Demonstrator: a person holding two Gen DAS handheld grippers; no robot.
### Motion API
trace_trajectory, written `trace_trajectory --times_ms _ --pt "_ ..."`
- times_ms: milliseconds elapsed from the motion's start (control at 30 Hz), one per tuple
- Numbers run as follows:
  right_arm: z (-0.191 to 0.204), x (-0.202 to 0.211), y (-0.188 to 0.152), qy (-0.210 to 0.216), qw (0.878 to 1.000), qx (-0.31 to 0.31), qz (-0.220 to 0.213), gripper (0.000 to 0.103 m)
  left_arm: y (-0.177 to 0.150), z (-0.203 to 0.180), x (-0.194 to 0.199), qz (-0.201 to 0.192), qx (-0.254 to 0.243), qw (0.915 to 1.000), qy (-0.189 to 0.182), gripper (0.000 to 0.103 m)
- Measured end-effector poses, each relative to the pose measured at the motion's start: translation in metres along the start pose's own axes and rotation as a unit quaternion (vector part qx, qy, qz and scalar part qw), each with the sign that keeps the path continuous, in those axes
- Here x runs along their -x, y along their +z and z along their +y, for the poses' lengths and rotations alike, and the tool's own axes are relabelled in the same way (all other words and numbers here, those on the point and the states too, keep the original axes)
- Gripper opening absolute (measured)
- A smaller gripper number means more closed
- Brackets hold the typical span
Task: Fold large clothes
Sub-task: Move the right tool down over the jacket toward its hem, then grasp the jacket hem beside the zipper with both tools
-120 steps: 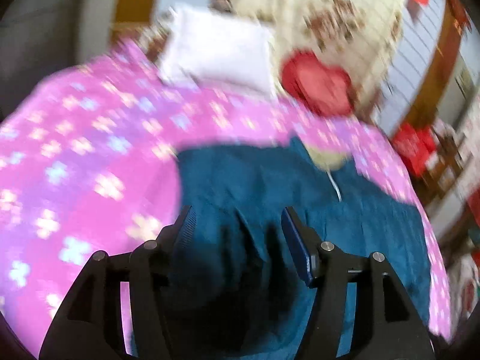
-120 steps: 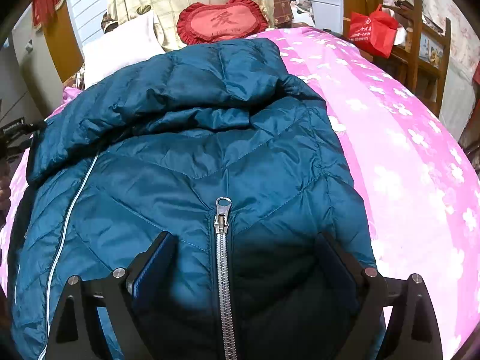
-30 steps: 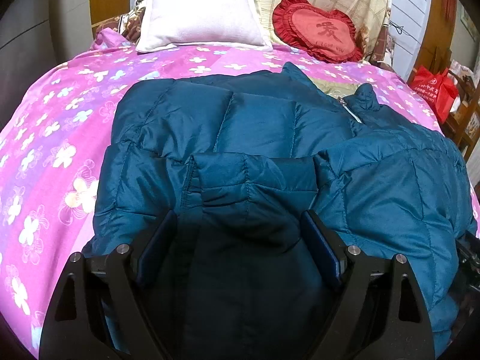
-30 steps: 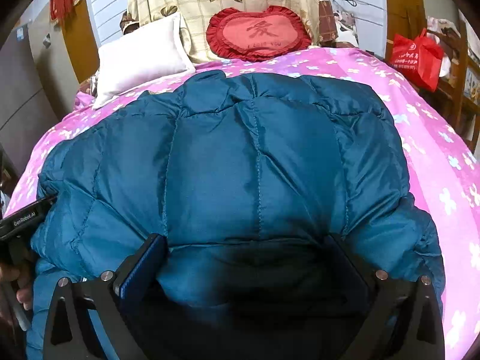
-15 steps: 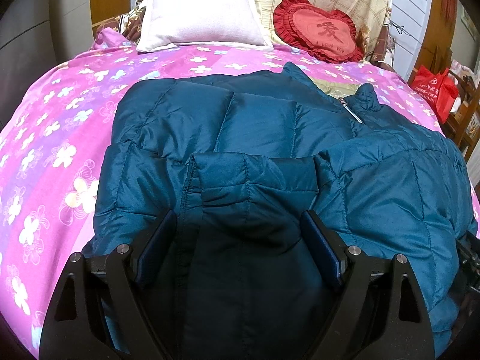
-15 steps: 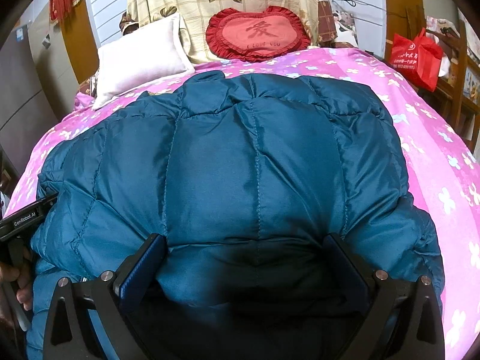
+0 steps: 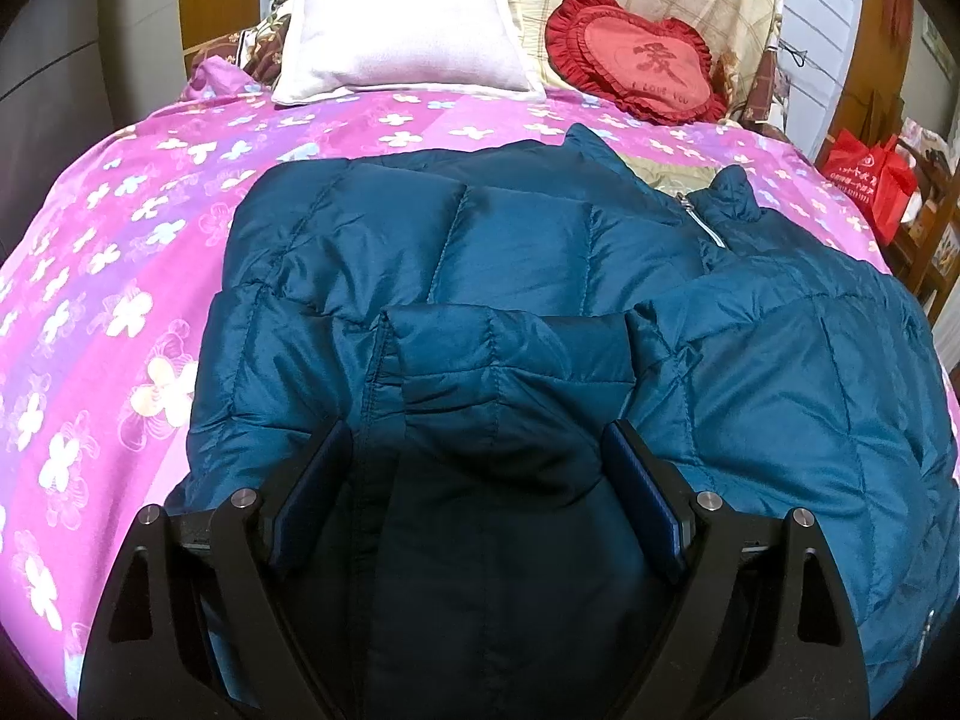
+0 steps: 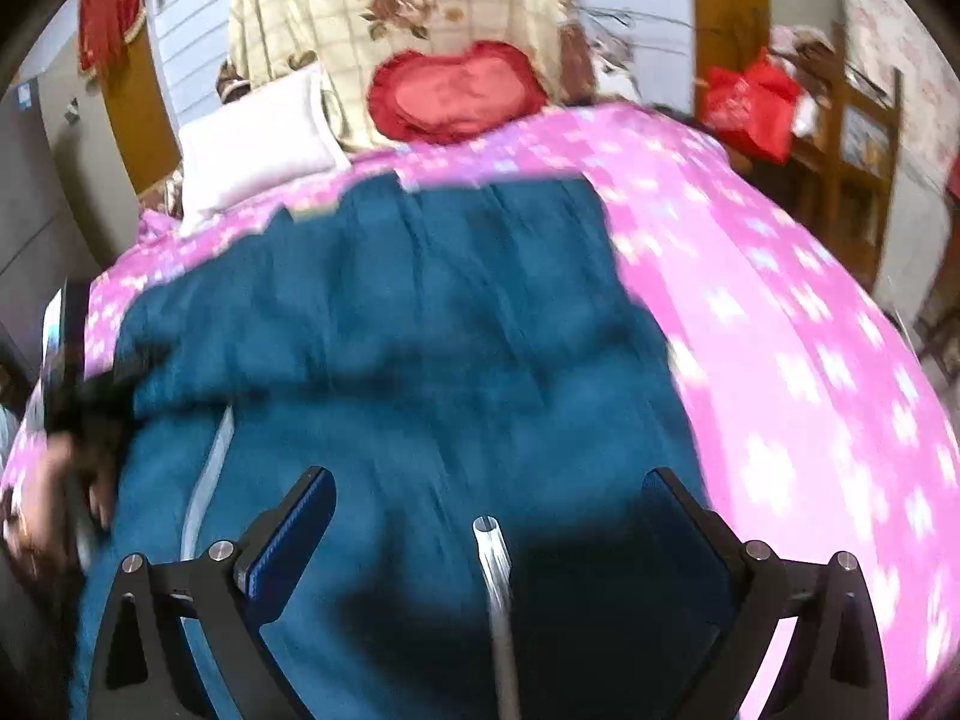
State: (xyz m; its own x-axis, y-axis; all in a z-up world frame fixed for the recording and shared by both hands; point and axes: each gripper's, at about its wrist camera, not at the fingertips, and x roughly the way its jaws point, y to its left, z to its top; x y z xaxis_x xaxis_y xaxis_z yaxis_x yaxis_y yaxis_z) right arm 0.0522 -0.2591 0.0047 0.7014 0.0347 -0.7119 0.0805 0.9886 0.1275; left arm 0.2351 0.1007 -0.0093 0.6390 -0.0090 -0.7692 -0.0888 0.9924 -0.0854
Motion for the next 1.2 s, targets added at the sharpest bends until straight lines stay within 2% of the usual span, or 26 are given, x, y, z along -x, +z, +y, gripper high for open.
trace_trajectory --times_ms 67,100,133,200,267,333,467,533,633,733,900,1200 --pt "-0.011 0.003 -0.019 -0.003 1.0 -0.007 0.012 0.101 0.001 -0.001 0.01 0.014 -0.016 0.9998 0.001 0.086" --pt "-0.019 0.001 -0.022 -0.007 0.999 -0.015 0.037 0.101 0.002 0.001 0.022 0.018 -0.018 0.9997 -0.006 0.086" --pt "-0.025 0.002 -0.023 -0.002 0.999 -0.023 0.037 0.101 0.001 0.002 0.032 0.016 -0.018 0.9996 -0.012 0.086" --pt "-0.04 -0.002 -0.025 0.013 0.998 -0.038 0.048 0.101 -0.005 0.008 0.072 -0.016 -0.014 0.9995 -0.025 0.086" --pt "-0.049 -0.015 -0.029 -0.015 0.995 -0.041 0.087 0.101 -0.016 0.012 0.098 -0.031 -0.012 0.9989 -0.034 0.086" --pt "-0.049 -0.017 -0.031 -0.022 0.995 -0.035 0.088 0.103 -0.041 0.014 0.115 -0.02 -0.025 0.9984 -0.047 0.086" --pt "-0.049 -0.016 -0.026 -0.026 0.995 -0.046 0.087 0.103 -0.082 0.015 0.111 0.005 -0.059 0.9979 -0.028 0.086" --pt "-0.043 -0.003 -0.021 -0.016 0.998 -0.042 0.051 0.103 -0.096 0.019 0.101 0.021 -0.058 0.998 -0.017 0.086" --pt "-0.029 0.015 -0.017 0.036 0.999 -0.02 0.009 0.103 -0.111 0.022 0.091 0.02 -0.06 0.998 -0.007 0.086" --pt "-0.011 0.009 -0.018 0.071 0.997 0.009 0.027 0.103 -0.109 0.019 0.087 0.021 -0.066 0.9976 0.003 0.087" --pt "0.002 -0.02 -0.029 0.035 0.993 0.052 0.098 0.103 -0.109 0.02 0.084 0.026 -0.061 0.9978 -0.004 0.088" --pt "0.005 -0.018 -0.041 0.013 0.993 0.076 0.089 0.103 -0.111 0.026 0.088 0.024 -0.035 0.9988 -0.024 0.088"
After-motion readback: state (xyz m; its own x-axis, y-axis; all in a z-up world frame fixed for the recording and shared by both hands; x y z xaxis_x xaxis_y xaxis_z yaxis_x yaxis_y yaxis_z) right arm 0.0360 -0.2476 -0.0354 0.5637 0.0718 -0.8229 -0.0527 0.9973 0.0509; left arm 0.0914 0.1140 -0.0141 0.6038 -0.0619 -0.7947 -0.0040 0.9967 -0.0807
